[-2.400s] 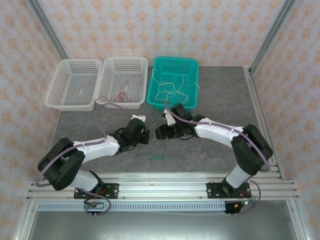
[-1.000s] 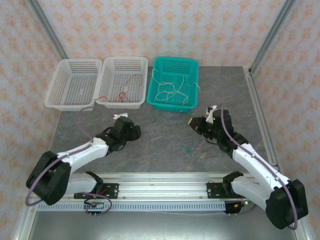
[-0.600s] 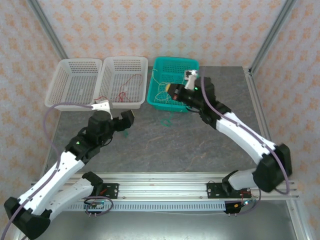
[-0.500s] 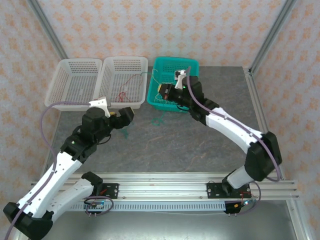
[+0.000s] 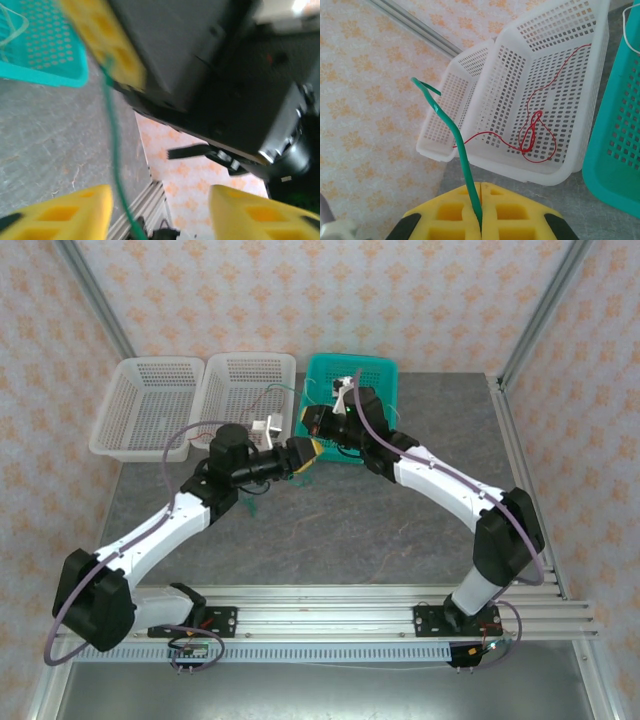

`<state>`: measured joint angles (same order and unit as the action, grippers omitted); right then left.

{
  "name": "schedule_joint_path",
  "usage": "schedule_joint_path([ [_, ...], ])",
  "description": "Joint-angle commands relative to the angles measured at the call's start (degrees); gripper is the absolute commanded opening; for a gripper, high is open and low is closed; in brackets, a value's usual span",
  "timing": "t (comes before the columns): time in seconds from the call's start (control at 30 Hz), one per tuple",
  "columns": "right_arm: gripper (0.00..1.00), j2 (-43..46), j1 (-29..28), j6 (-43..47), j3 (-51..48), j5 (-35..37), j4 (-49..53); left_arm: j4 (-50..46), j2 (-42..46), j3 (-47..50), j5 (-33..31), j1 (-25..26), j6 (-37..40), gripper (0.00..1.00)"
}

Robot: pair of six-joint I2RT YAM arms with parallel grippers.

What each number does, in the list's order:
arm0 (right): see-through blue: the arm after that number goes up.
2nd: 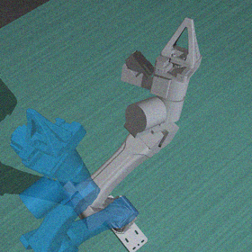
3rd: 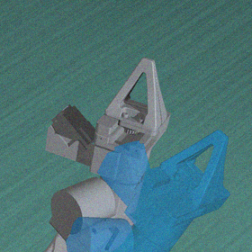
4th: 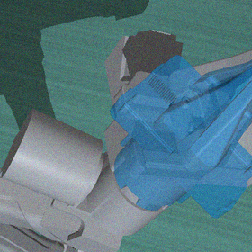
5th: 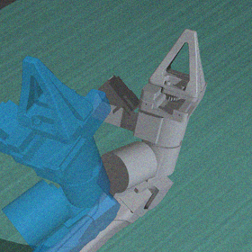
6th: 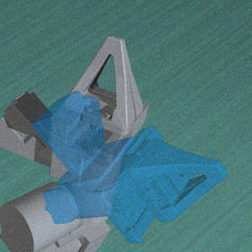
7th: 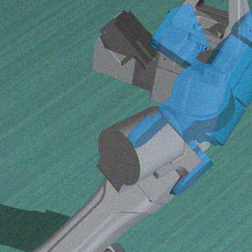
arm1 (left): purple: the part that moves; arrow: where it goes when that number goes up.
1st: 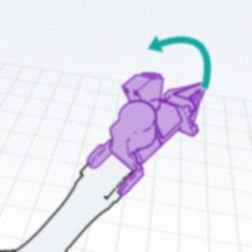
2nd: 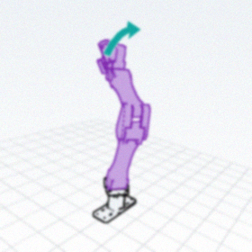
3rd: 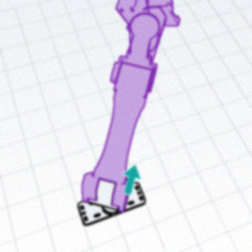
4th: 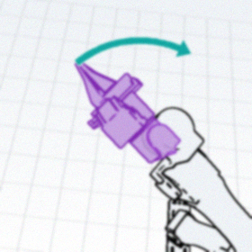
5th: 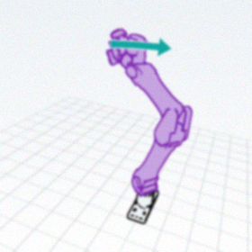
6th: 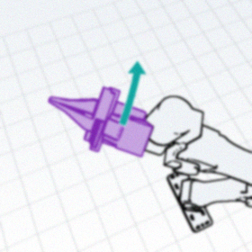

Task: Untangle the cables

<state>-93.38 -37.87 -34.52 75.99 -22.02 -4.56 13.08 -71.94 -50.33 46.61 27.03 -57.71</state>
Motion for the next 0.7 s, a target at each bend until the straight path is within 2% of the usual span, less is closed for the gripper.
schedule_joint_path([
  [0.0, 0.0, 1.2, -0.1, -1.7, 2.4, 0.0, -1.8, 0.6, -1.1, -2.4, 2.7, 0.8, 1.1, 0.23],
  [0.07, 0.0, 1.5, -0.2, -1.6, 2.4, -0.2, -1.5, -0.4, -0.9, -2.4, 1.0, 0.6, 2.1, 0.0],
  [0.17, 0.0, 3.1, -0.2, -0.6, 0.9, 0.9, -1.3, -3.5, 0.5, -2.8, -2.9, -0.3, 4.3, 0.0],
  [0.2, 0.07, 4.4, -0.2, 0.6, -0.3, 1.3, -1.5, -6.2, 1.2, -3.4, -4.6, -1.2, 6.1, 0.0],
  [0.23, 0.26, 5.9, -0.2, 1.9, -1.4, 1.8, -1.6, -9.9, 1.6, -4.9, -5.9, -2.2, 8.9, 0.0],
  [0.27, 0.49, 8.2, -0.2, 3.1, -3.4, 3.5, -1.5, -16.0, 2.0, -7.1, -8.4, -3.8, 12.9, 0.0],
  [0.3, 0.64, 10.7, -0.1, 4.1, -5.4, 5.3, -1.6, -22.0, 1.9, -9.4, -10.8, -5.7, 16.7, 0.0],
  [0.33, 0.71, 13.0, -0.1, 4.9, -7.3, 6.8, -1.7, -25.1, 1.7, -11.2, -12.2, -7.7, 18.8, 0.0],
  [0.4, 0.76, 18.4, 0.0, 6.4, -11.6, 9.4, -1.7, -28.7, 0.1, -14.5, -13.6, -13.4, 21.4, 0.0],
  [0.5, 0.77, 25.0, 0.1, 7.1, -17.5, 12.1, -1.2, -30.8, -4.6, -19.3, -15.0, -22.2, 22.8, 0.0],
  [0.67, 0.77, 32.5, 0.1, 7.3, -23.9, 13.5, 1.5, -38.7, -16.1, -31.1, -25.6, -32.9, 29.3, 0.0],
])
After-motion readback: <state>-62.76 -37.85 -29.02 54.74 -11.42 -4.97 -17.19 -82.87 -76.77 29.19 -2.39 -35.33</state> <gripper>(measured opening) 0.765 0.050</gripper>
